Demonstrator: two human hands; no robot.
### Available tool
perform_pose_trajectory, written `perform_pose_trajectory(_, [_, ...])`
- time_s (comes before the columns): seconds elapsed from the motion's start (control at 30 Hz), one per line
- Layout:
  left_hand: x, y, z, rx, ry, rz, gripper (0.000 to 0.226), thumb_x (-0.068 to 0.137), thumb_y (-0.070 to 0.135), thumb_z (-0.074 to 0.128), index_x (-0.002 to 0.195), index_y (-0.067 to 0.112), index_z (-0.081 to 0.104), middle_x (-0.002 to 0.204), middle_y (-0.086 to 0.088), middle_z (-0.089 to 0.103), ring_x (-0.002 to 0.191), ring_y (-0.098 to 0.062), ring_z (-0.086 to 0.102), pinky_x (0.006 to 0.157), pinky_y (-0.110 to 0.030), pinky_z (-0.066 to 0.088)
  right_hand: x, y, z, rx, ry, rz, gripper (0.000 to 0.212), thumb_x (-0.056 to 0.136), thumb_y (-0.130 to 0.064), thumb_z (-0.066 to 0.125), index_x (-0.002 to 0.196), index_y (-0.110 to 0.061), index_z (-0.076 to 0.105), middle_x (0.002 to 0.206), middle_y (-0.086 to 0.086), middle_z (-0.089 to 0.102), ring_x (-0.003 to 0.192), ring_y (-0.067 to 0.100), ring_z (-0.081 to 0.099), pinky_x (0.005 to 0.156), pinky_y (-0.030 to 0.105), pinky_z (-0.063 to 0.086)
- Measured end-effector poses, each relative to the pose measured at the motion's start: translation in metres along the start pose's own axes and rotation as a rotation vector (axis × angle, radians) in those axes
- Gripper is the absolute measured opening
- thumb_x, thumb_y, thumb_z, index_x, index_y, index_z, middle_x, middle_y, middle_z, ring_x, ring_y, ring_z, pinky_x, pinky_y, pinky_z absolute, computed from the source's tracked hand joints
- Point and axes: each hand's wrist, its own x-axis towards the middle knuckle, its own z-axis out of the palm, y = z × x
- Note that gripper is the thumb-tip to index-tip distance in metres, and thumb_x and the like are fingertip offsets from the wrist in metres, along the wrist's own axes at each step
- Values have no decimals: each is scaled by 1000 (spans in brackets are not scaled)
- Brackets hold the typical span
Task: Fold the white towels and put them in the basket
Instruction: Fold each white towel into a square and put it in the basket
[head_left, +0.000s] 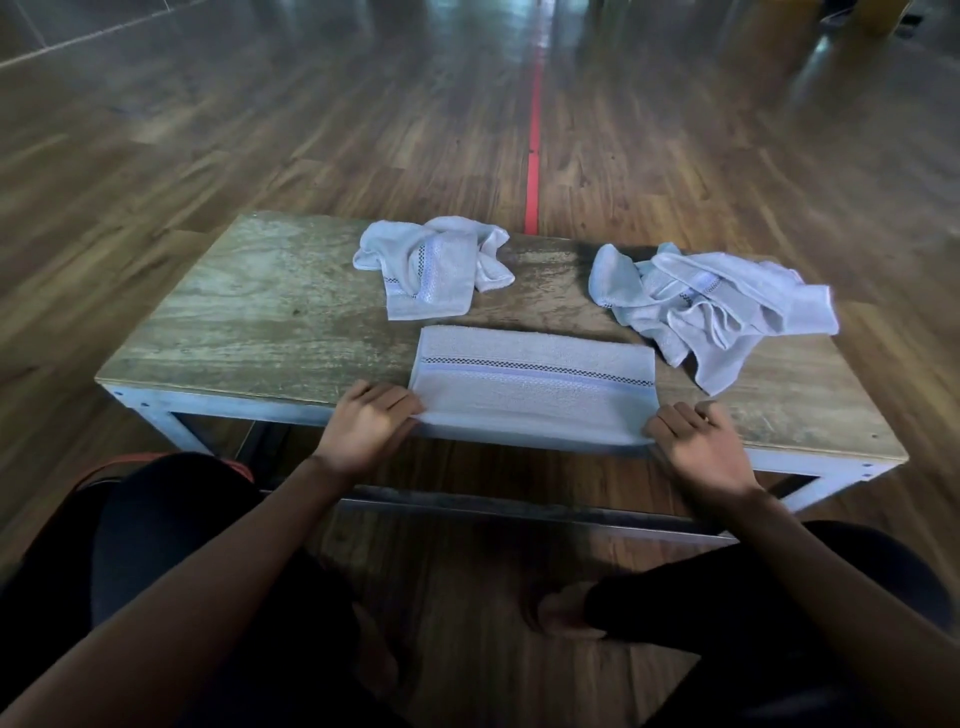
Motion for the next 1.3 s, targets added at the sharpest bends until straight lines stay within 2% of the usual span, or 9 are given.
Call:
perform_pose_trajectory(0.17, [-2, -2, -8, -7, -12, 36, 24, 89, 25, 51, 87, 16, 73, 92, 1, 73, 82, -19, 70, 75, -30, 37, 0, 4, -7, 22, 7, -47, 12, 65, -5, 66, 77, -9, 65, 72, 10, 60, 65, 28, 59, 68, 38, 30])
perform_pose_trajectory(0.37, [1, -3, -16, -29, -73, 2, 31, 89, 29, 45, 93, 18, 73, 94, 2, 74, 79, -18, 70, 77, -29, 34, -1, 6, -14, 60, -44, -20, 32, 62, -9, 49, 88, -11, 68, 77, 10, 67, 66, 27, 64, 72, 37, 30])
perform_pose_trajectory(0.47, [3, -5, -20, -17, -132, 5, 33, 89, 31, 41, 92, 20, 72, 93, 4, 73, 79, -17, 69, 78, -29, 33, 1, 6, -17, 78, -78, 1, 29, 60, -7, 61, 87, -14, 68, 76, 8, 68, 64, 25, 65, 72, 36, 29])
perform_pose_trajectory(0.57, [7, -7, -24, -43, -210, -26, 32, 87, 34, 41, 93, 23, 71, 92, 5, 73, 80, -17, 69, 80, -29, 30, 4, 5, -24, 105, -85, 37, 27, 67, -16, 48, 83, -16, 70, 74, 6, 70, 62, 21, 67, 70, 35, 27])
perform_pose_trajectory(0.7, [25, -8, -46, -80, -293, -98, 19, 89, 33, 58, 104, 27, 68, 100, 4, 72, 96, -20, 66, 96, -30, 32, 13, 16, -32, 168, -150, 137, 21, 68, -16, 61, 85, -21, 72, 77, 4, 74, 68, 19, 70, 72, 33, 27])
perform_pose_trajectory(0.83, [59, -19, -80, -65, -216, -178, 16, 89, 36, 60, 101, 30, 69, 84, 4, 73, 84, -20, 66, 96, -29, 34, 39, 42, -56, 245, -146, 254, 21, 74, -17, 78, 94, -22, 73, 85, 3, 75, 85, 24, 70, 82, 38, 39])
perform_pose_trajectory(0.93, [91, -29, -104, -67, -91, -221, 17, 87, 35, 64, 100, 30, 72, 87, 4, 74, 89, -21, 67, 100, -32, 33, 70, 58, -82, 277, -73, 318, 18, 76, -20, 77, 93, -25, 76, 75, 0, 74, 81, 26, 68, 82, 35, 31])
perform_pose_trajectory(1.17, [140, -48, -157, -280, -92, -267, 15, 83, 19, 69, 95, 25, 74, 90, 8, 73, 92, -12, 67, 84, -27, 49, 118, 91, -138, 371, -47, 383, 17, 81, -16, 71, 93, -27, 72, 80, -5, 72, 83, 21, 68, 88, 36, 30])
perform_pose_trajectory(1.3, [149, -46, -180, -336, -63, -252, 15, 82, 15, 72, 96, 17, 75, 92, 4, 74, 84, -10, 67, 77, -20, 47, 126, 108, -152, 436, -73, 384, 35, 78, -20, 75, 75, -50, 58, 64, -24, 63, 76, 8, 65, 88, 31, 29])
